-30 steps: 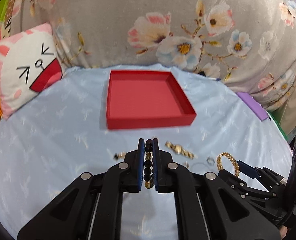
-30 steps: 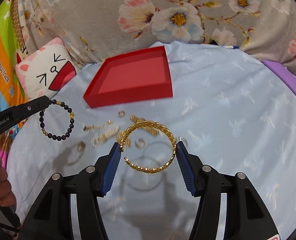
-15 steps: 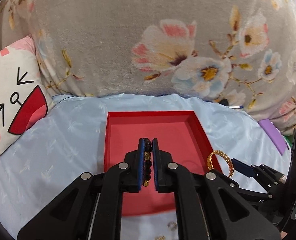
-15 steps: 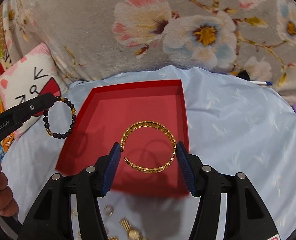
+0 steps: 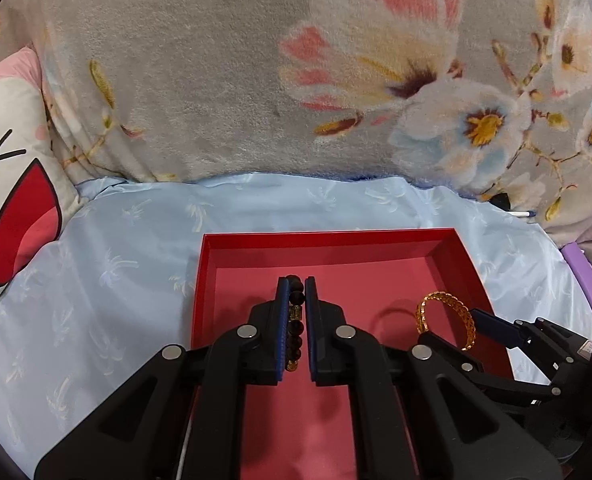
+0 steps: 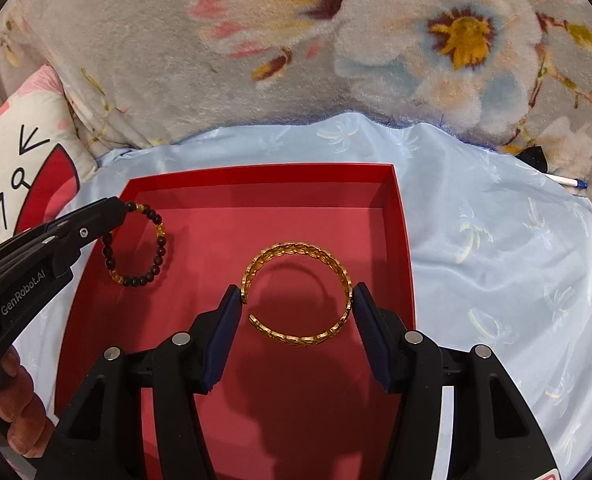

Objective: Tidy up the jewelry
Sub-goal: 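Carry both bracelets into the red box and open both tools, then close the right tool on the gold watch while the left tool approaches the pearl bracelet, then close the left tool on the pearl bracelet while the right tool lifts the watch, then carry the watch and pearl bracelet into the red box and open both tools, then close the left tool on the gold stone ring while the right tool approaches the silver ring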

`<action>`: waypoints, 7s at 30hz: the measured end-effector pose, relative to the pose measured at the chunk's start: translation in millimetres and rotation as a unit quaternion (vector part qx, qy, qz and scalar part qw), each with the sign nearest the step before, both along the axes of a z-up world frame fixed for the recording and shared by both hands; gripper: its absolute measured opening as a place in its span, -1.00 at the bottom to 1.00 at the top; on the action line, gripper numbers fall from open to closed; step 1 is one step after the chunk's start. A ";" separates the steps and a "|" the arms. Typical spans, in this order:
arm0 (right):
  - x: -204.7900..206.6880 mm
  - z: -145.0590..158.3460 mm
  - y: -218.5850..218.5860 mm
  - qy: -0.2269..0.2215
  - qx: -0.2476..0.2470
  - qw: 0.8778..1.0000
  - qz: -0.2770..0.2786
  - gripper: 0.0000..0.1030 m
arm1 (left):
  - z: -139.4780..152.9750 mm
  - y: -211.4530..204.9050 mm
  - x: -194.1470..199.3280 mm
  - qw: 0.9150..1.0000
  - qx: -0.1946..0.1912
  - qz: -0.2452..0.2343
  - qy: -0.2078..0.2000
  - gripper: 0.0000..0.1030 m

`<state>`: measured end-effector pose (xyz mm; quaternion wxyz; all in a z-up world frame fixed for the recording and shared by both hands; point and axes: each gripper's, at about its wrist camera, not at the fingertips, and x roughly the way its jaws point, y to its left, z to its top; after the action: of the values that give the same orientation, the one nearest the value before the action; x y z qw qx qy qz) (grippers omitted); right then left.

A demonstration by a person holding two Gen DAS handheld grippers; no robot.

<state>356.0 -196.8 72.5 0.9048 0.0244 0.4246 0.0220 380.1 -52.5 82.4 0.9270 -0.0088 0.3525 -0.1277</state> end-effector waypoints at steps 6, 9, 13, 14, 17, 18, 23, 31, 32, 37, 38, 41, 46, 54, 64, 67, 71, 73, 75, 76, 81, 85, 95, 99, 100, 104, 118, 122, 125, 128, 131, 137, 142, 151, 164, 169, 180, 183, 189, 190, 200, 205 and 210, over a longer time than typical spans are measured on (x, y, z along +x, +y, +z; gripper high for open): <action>7.7 -5.0 1.9 0.004 -0.010 1.000 -0.005 0.17 | -4.1 -0.9 15.5 1.000 0.008 0.022 0.001 -0.68; 1.8 -1.8 -1.1 -0.008 -0.009 1.000 -0.011 0.20 | -0.8 5.1 15.5 0.999 0.005 0.037 -0.003 -0.24; -20.2 11.0 -13.5 -0.027 0.017 0.999 -0.015 0.23 | 9.2 18.9 -2.5 0.999 -0.008 0.041 -0.009 -0.13; -28.6 14.4 -16.7 -0.031 0.024 0.999 -0.015 0.24 | 11.9 22.3 -9.2 0.999 -0.012 0.041 -0.011 -0.09; -63.2 22.3 -24.9 -0.042 0.049 0.998 -0.011 0.29 | 21.0 33.5 -45.3 0.998 -0.017 0.048 -0.030 0.11; -78.6 23.3 -26.3 -0.044 0.058 0.997 -0.009 0.30 | 22.3 36.4 -59.2 0.998 -0.020 0.048 -0.036 0.16; -156.9 13.5 -20.2 -0.041 0.074 0.996 -0.003 0.34 | 12.7 41.1 -131.5 0.999 -0.004 0.035 -0.040 0.18; -281.0 -27.0 -10.6 -0.014 0.065 0.998 -0.009 0.36 | -27.8 52.6 -228.1 1.000 -0.004 0.025 0.009 0.18; -291.5 -32.8 -11.9 -0.007 0.070 0.997 -0.011 0.36 | -33.2 54.1 -238.1 1.000 -0.004 0.027 0.014 0.18; -326.6 -53.3 -17.3 0.004 0.047 0.998 -0.031 0.36 | -56.1 61.9 -276.6 0.999 -0.012 0.034 0.030 0.18; -329.3 -55.0 -17.5 0.004 0.043 0.999 -0.033 0.36 | -60.0 62.3 -281.2 0.999 -0.012 0.034 0.032 0.18; -331.9 -54.9 -17.7 -0.005 0.039 0.999 -0.036 0.36 | -70.3 62.7 -289.7 0.998 -0.006 0.039 0.040 0.18; -321.9 -54.5 -20.1 -0.007 0.046 0.998 -0.039 0.36 | -79.6 62.5 -296.1 0.998 0.001 0.039 0.048 0.18; -273.3 -47.9 -15.4 -0.016 0.060 0.998 -0.023 0.22 | -80.0 73.4 -290.7 0.998 -0.004 0.048 0.050 0.18; -215.8 -57.1 10.1 0.002 0.033 0.999 0.017 -0.15 | -81.7 83.5 -284.3 0.997 -0.013 0.051 0.059 0.18; -208.3 -58.2 15.2 0.003 0.016 0.999 0.027 -0.19 | -81.8 83.9 -283.4 0.997 -0.015 0.050 0.058 0.18; -206.9 -58.9 18.7 0.003 0.000 0.999 0.032 -0.44 | -82.5 84.8 -281.6 0.997 -0.018 0.049 0.061 0.18; -207.2 -58.6 18.5 0.002 -0.001 0.999 0.033 -0.56 | -82.7 84.5 -280.8 0.997 -0.020 0.048 0.062 0.18; -207.9 -58.3 17.5 0.002 0.000 0.999 0.033 -0.59 | -82.1 84.2 -280.5 0.997 -0.021 0.046 0.061 0.18; -207.7 -58.2 17.5 0.001 0.000 0.999 0.033 -0.59 | -81.6 83.7 -280.6 0.997 -0.021 0.045 0.060 0.18; -221.2 -58.0 5.8 -0.001 0.016 1.000 0.011 -0.59 | -74.1 78.8 -280.4 0.998 -0.025 0.023 0.055 0.18; -241.6 -57.9 -9.0 -0.004 0.032 0.999 -0.014 -0.59 | -67.1 64.5 -275.2 0.998 -0.027 -0.008 0.053 0.18; -270.0 -58.7 -26.3 -0.007 0.058 0.997 -0.043 -0.59 | -73.8 17.1 -256.4 0.996 0.004 -0.067 0.058 -0.03; -270.4 -58.8 -26.3 -0.007 0.057 0.997 -0.043 -0.59 | -82.5 12.7 -252.3 0.995 0.007 -0.068 0.074 -0.28; -270.5 -58.9 -26.3 -0.007 0.057 0.997 -0.043 -0.59 | -82.7 12.7 -253.5 0.995 0.010 -0.066 0.069 -0.36; -270.4 -59.1 -26.2 -0.009 0.058 0.997 -0.043 -0.59 | -84.1 13.6 -255.5 0.995 0.007 -0.070 0.068 -0.54; -276.5 -53.5 -33.2 -0.022 0.079 0.996 -0.047 -0.59 | -61.4 26.6 -273.1 0.996 -0.022 -0.064 0.057 -0.61; -286.1 -45.7 -34.2 -0.031 0.082 0.995 -0.051 -0.59 | -47.9 35.5 -278.2 0.997 -0.030 -0.056 0.050 -0.61; -294.4 -31.6 -33.2 -0.042 0.085 0.994 -0.048 -0.59 | -36.5 41.7 -282.1 0.997 -0.038 -0.050 0.043 -0.61; -301.0 -14.5 -34.4 -0.058 0.094 0.993 -0.046 -0.59 | -20.1 48.7 -285.8 0.997 -0.043 -0.047 0.030 -0.61; -302.8 9.4 -33.5 -0.082 0.088 0.992 -0.044 -0.59 | -3.7 54.5 -283.9 0.997 -0.054 -0.050 0.020 -0.61; -283.5 48.4 -31.3 -0.113 0.090 0.989 -0.024 -0.59 | 22.3 55.7 -262.5 0.998 -0.044 -0.048 -0.010 -0.61; -244.5 73.7 -22.4 -0.132 0.091 0.987 -0.006 -0.59 | 33.8 51.2 -227.6 0.998 -0.032 -0.041 -0.024 -0.61; -158.3 85.1 -6.8 -0.133 0.099 0.986 0.012 -0.59 | 35.2 36.6 -159.2 0.999 -0.028 -0.038 -0.024 -0.60; -96.7 16.2 -0.8 -0.057 0.091 0.994 0.008 -0.59 | -12.5 18.0 -100.9 0.999 -0.023 -0.034 0.027 -0.60; -91.6 1.9 -8.3 -0.046 0.088 0.995 -0.004 -0.58 | -22.6 16.8 -91.4 0.999 -0.026 -0.028 0.036 -0.59; -129.1 7.1 -17.8 -0.079 0.091 0.993 -0.011 -0.35 | -19.8 31.2 -103.0 0.999 -0.027 0.008 0.025 -0.14; -153.0 5.9 -17.2 -0.082 0.093 0.992 -0.008 -0.33 | -18.9 37.5 -125.5 1.000 -0.016 0.009 0.015 -0.11; -210.9 -5.4 -14.7 -0.076 0.090 0.993 -0.008 -0.30 | -27.6 52.7 -178.6 0.999 -0.027 0.007 0.025 -0.10; -220.4 -7.8 -13.6 -0.073 0.089 0.993 -0.006 -0.30 | -30.6 56.6 -189.8 0.999 -0.033 0.008 0.030 -0.10; -294.4 -38.8 3.4 -0.031 0.092 0.995 0.009 -0.30 | -59.0 70.3 -264.3 0.997 -0.051 0.010 0.061 -0.09; -316.9 -47.0 11.4 -0.029 0.074 0.997 0.007 -0.30 | -67.6 64.4 -285.4 0.998 -0.030 0.004 0.059 -0.09; -329.8 -59.0 12.3 -0.015 0.072 0.997 0.007 -0.30 | -76.1 69.3 -296.7 0.997 -0.024 0.011 0.066 -0.09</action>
<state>26.2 -184.5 13.5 0.9068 0.0865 0.4083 0.0588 83.4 16.8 6.3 0.9025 -0.0436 0.4097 -0.1251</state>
